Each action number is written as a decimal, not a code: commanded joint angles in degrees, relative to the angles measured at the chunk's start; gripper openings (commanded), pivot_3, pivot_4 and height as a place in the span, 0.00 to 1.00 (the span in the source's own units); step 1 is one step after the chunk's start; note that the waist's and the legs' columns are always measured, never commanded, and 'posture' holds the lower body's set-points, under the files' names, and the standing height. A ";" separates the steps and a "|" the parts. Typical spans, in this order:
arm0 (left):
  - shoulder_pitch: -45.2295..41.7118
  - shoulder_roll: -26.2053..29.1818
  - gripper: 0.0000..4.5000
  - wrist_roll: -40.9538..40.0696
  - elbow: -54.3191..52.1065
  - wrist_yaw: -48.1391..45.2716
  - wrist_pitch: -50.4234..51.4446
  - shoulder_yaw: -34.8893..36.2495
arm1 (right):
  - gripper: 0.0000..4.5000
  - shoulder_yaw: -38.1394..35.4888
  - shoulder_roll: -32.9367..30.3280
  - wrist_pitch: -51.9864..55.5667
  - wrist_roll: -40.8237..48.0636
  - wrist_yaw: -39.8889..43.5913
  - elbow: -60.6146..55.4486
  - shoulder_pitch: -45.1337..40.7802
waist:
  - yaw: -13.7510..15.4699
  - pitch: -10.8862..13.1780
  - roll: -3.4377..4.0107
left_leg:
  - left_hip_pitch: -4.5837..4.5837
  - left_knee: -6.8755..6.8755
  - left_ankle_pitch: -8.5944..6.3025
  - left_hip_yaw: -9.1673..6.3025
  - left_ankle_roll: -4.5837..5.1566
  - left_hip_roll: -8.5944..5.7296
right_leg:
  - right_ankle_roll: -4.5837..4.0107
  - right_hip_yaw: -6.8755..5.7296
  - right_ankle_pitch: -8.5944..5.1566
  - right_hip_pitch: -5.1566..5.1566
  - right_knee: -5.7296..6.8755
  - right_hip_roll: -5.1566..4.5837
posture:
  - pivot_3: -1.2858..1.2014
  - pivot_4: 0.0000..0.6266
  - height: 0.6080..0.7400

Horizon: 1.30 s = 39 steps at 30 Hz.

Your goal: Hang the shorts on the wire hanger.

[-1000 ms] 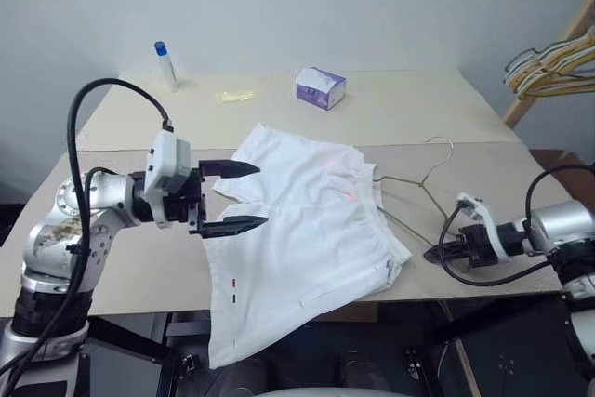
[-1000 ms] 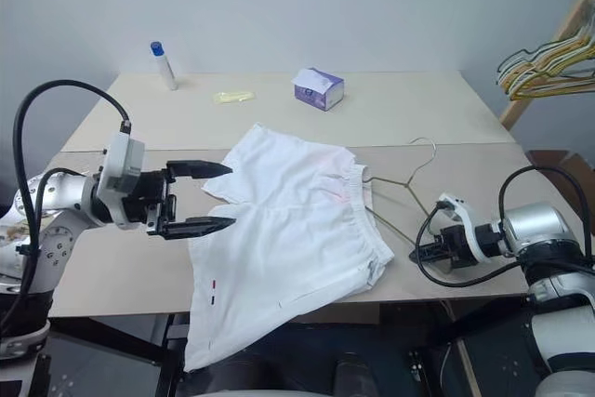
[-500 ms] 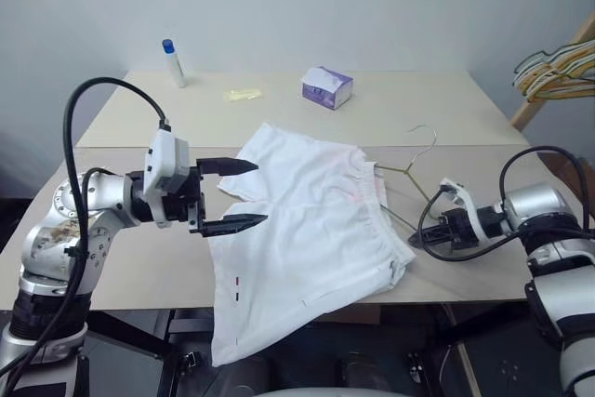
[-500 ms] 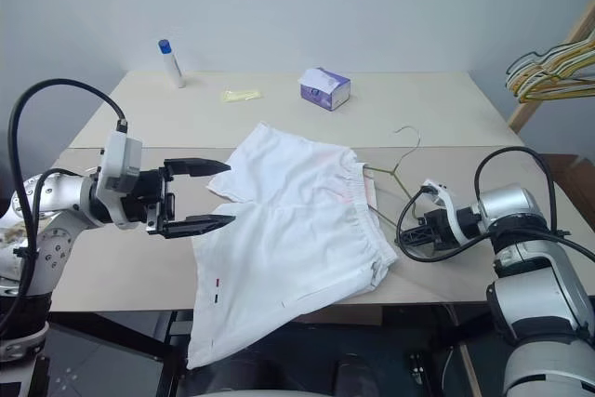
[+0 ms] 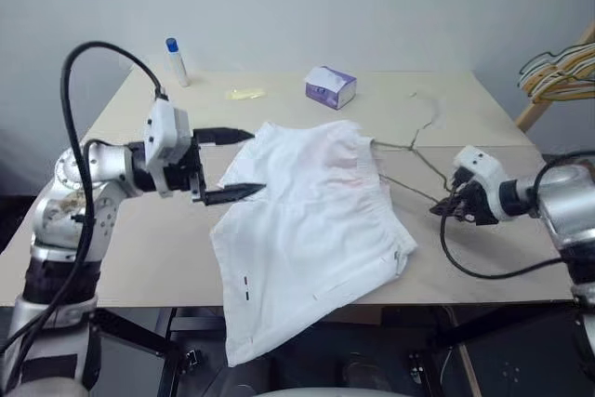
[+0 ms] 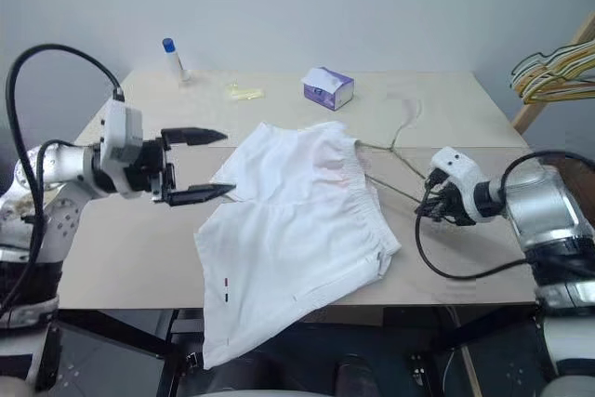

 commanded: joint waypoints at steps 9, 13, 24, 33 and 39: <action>-14.78 -5.98 0.99 8.76 19.91 -10.53 -18.26 -6.80 | 0.00 0.17 0.57 9.85 1.47 -5.37 -33.03 1.18 | -2.34 -0.01 -0.01 | -0.13 0.12 0.00 0.01 0.00 -0.01 | 0.00 -0.02 0.01 0.02 -0.13 0.00 | 0.51 0.00 1.00; -16.78 -6.57 0.99 11.54 25.21 -17.24 -24.61 -10.12 | 0.00 0.55 -0.55 12.02 3.01 -4.69 -36.01 0.12 | -3.10 -0.01 0.00 | -0.14 0.17 0.00 0.01 0.01 -0.01 | 0.00 -0.04 0.01 0.03 -0.13 -0.01 | 0.50 0.00 1.00; -21.73 -9.61 0.95 20.73 39.46 -22.10 -37.12 -16.13 | 0.00 -0.14 -2.60 16.00 10.10 -2.33 -38.71 -2.63 | -4.57 -0.01 -0.01 | -0.13 0.18 -0.01 0.00 0.03 0.02 | 0.01 -0.01 0.00 0.01 -0.08 -0.01 | 0.50 0.00 1.00; -21.07 -10.92 0.35 20.27 40.44 -22.96 -36.60 -15.38 | 0.00 -1.27 -2.63 19.84 15.20 -3.10 -38.44 -4.34 | -4.61 -0.01 0.00 | -0.19 0.23 -0.03 -0.03 0.06 0.04 | 0.01 0.01 0.00 -0.08 0.00 -0.01 | 0.50 0.00 1.00; -20.14 -10.83 0.01 19.08 39.02 -21.94 -33.95 -13.88 | 0.00 -1.80 -3.05 14.68 15.55 -3.31 -38.47 -2.59 | -4.59 -0.01 -0.01 | -0.21 0.23 -0.04 -0.13 0.07 0.05 | 0.01 0.01 0.00 -0.10 0.00 -0.01 | 0.50 0.00 1.00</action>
